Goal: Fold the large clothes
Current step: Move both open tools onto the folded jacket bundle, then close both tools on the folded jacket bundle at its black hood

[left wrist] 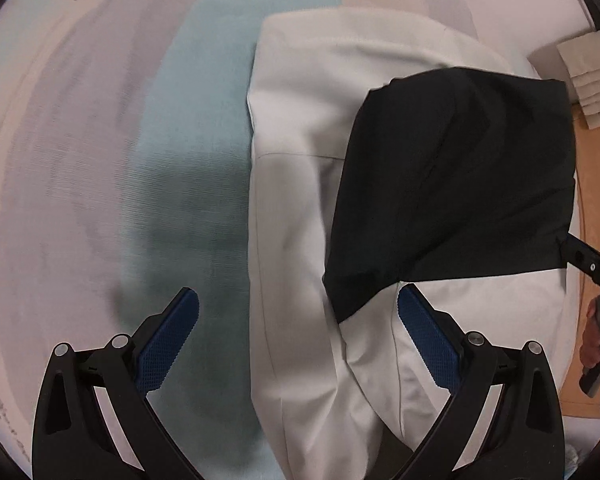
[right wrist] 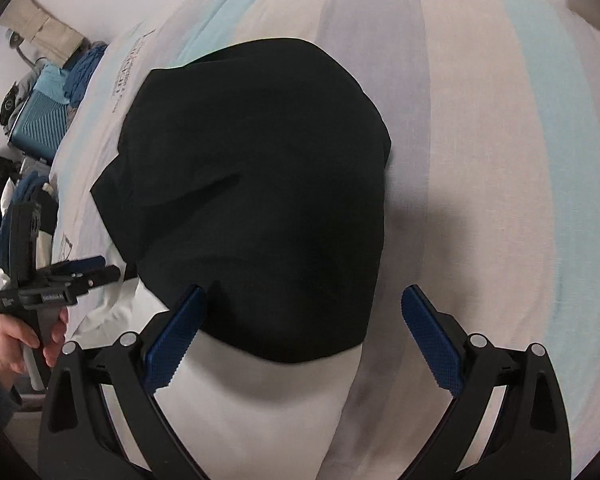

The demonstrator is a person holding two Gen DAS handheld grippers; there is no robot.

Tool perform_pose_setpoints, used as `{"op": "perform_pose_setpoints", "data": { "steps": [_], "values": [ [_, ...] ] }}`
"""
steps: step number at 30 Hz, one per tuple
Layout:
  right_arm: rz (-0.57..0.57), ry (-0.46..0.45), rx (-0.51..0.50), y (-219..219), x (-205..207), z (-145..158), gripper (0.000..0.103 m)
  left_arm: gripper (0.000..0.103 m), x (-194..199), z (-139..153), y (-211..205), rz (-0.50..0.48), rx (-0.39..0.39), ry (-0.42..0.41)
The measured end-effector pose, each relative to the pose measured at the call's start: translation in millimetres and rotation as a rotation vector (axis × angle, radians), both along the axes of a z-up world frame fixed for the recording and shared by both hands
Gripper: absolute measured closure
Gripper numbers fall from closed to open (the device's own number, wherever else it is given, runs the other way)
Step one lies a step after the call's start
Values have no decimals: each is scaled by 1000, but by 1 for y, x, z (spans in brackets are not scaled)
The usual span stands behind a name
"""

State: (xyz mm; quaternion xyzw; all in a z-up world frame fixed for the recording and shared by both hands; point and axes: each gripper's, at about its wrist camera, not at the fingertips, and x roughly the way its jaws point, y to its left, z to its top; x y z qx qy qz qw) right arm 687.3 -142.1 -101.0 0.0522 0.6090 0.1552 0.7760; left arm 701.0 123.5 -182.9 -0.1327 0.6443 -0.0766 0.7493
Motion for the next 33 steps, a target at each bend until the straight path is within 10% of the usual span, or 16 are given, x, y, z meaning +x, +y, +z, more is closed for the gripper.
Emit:
{"op": "perform_pose_setpoints", "data": {
  "steps": [33],
  "values": [
    [24,172,212,4,18,-45,9,11,17,-32,-44,-142,-139,-11]
  ]
}}
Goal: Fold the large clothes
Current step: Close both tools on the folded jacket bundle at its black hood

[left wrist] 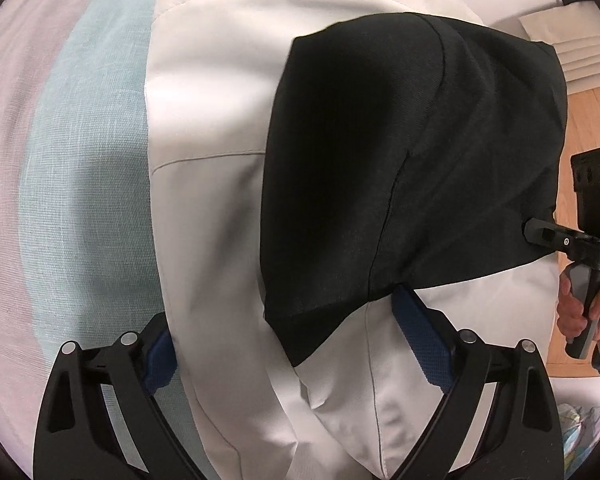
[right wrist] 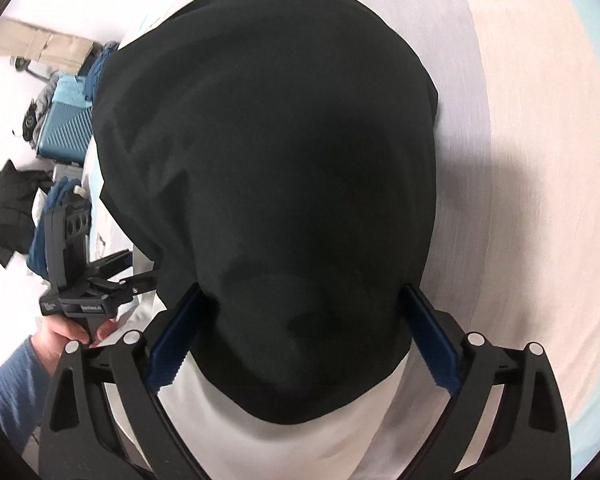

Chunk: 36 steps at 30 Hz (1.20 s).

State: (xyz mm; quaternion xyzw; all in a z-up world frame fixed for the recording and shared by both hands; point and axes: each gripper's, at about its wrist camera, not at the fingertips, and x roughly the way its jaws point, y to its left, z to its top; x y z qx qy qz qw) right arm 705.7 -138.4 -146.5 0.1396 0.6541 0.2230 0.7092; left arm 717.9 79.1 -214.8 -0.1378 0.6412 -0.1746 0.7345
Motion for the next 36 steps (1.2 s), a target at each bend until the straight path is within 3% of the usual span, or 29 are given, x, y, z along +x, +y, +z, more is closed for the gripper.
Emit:
{"op": "perform_pose_setpoints", "data": {
  "steps": [2,8,14,15,17,21,22,26,36],
  "values": [
    [-24,17,18,0,-1,-3,8,12,-15,-5,17,-2,-3,-13],
    [6,13,13,5,-4,-3,8,6,-26,-7,12,28,-20,-15],
    [-27,98,28,3,1,-18,6,7,-28,-9,7,60,-16,-11],
    [-25,98,24,5,1,-17,6,9,-28,-8,6,63,-20,-6],
    [-21,86,11,8,0,-13,7,26,-27,-4,5,57,-42,-6],
    [-44,79,41,1,-2,-9,32,37,-29,-2,0,41,-39,-1],
    [-45,73,57,-1,-4,-7,39,43,-29,-2,1,39,-37,-3],
    [-53,52,100,-9,-6,-1,48,73,-35,6,0,24,-46,-24],
    [-31,5,151,-15,-13,13,59,85,-48,30,-19,10,9,-59]
  ]
}}
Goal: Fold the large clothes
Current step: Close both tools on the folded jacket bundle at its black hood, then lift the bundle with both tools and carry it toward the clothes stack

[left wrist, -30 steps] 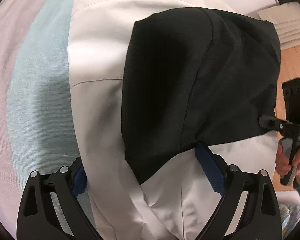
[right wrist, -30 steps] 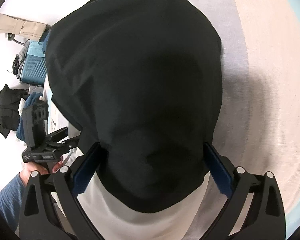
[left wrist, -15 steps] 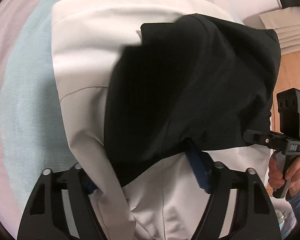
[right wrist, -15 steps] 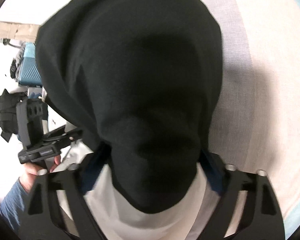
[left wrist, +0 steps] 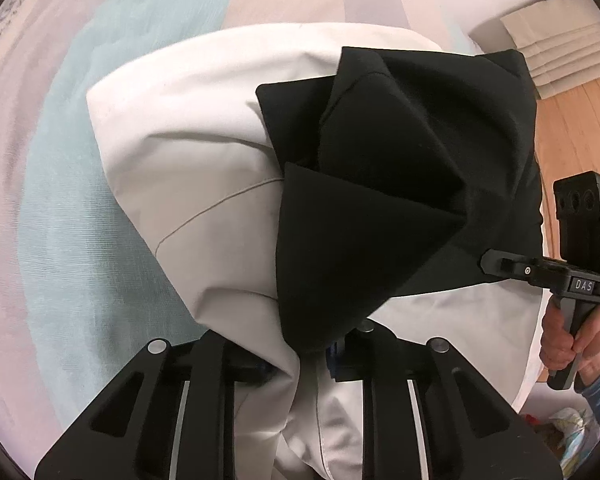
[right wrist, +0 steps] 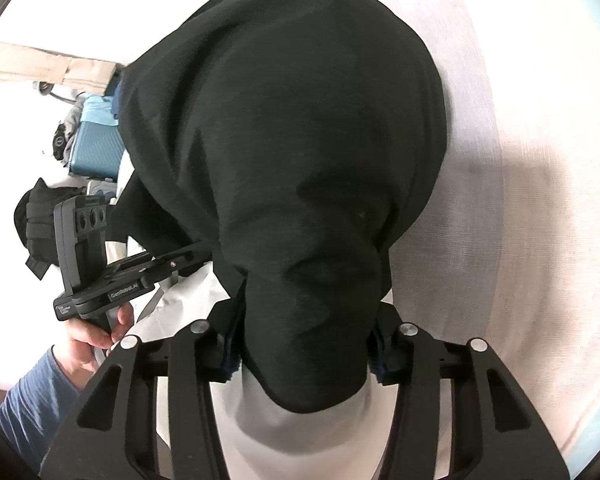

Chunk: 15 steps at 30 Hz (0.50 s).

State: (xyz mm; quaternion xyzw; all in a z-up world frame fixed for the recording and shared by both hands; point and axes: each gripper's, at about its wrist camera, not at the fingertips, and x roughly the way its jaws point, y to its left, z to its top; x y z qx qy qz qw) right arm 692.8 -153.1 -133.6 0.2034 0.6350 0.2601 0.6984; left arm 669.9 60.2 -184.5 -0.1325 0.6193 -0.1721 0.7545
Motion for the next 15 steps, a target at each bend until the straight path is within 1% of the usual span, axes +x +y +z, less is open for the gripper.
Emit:
{"op": "perform_pose_setpoints", "data": {
  "steps": [2,8,11,13,14,15],
  "values": [
    [12,-11,14,-1,-4,5,61,85,-1,1,2,1,6,-9],
    [44,-42,55,-5,-9,22,67,86,-8,20,-8,-5,24,-44],
    [52,-54,78,-9,-12,30,69,87,-20,28,-11,-13,38,-58],
    [52,-56,100,-13,-14,35,70,88,-29,32,-20,-21,62,-65],
    [57,-62,103,-19,-16,36,71,88,-19,43,-25,-16,64,-67],
    [59,-65,109,-22,-16,37,71,89,-21,45,-28,-13,69,-72]
  ]
}}
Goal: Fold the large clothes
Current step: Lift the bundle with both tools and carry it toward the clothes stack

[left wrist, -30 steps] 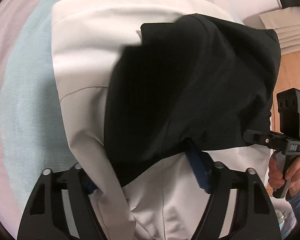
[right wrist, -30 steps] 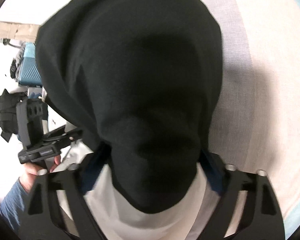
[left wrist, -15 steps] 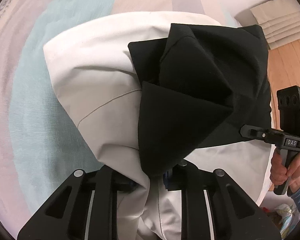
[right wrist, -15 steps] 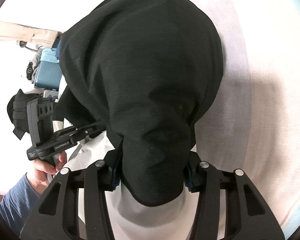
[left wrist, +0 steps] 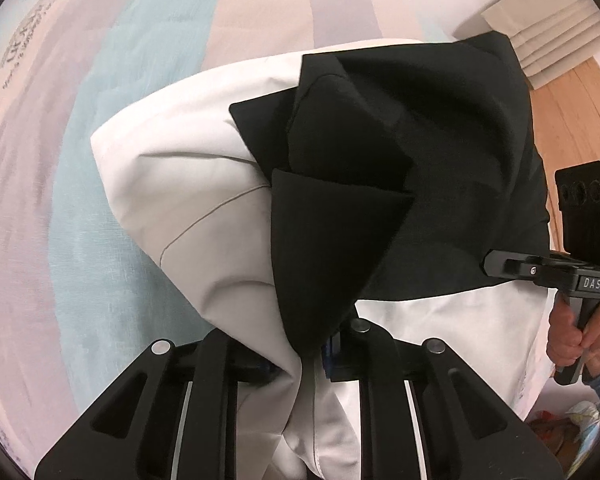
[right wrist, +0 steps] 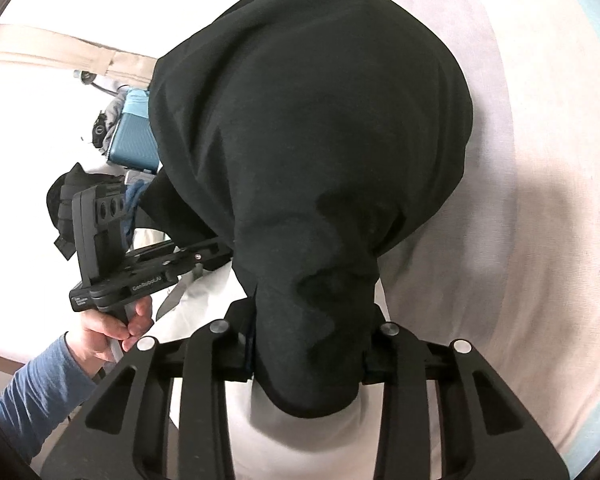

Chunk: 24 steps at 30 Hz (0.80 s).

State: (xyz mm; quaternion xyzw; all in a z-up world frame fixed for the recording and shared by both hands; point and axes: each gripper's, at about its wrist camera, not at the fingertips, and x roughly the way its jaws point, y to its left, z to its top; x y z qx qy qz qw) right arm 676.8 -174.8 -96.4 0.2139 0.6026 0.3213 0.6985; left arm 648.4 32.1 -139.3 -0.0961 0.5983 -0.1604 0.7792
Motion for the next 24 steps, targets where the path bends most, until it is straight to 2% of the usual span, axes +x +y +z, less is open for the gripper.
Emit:
{"op": "perform_pose_setpoints", "data": {
  "steps": [3,16,24],
  "values": [
    [5,-13,32,-3,-2,10,72,89,0,9,-16,13,-3,-9],
    [52,-88,71,-14,-14,58,74,90,-17,44,1,45,16,-62],
    [37,-171,78,-11,-36,113,74,90,-26,78,4,29,13,-122]
  ]
}}
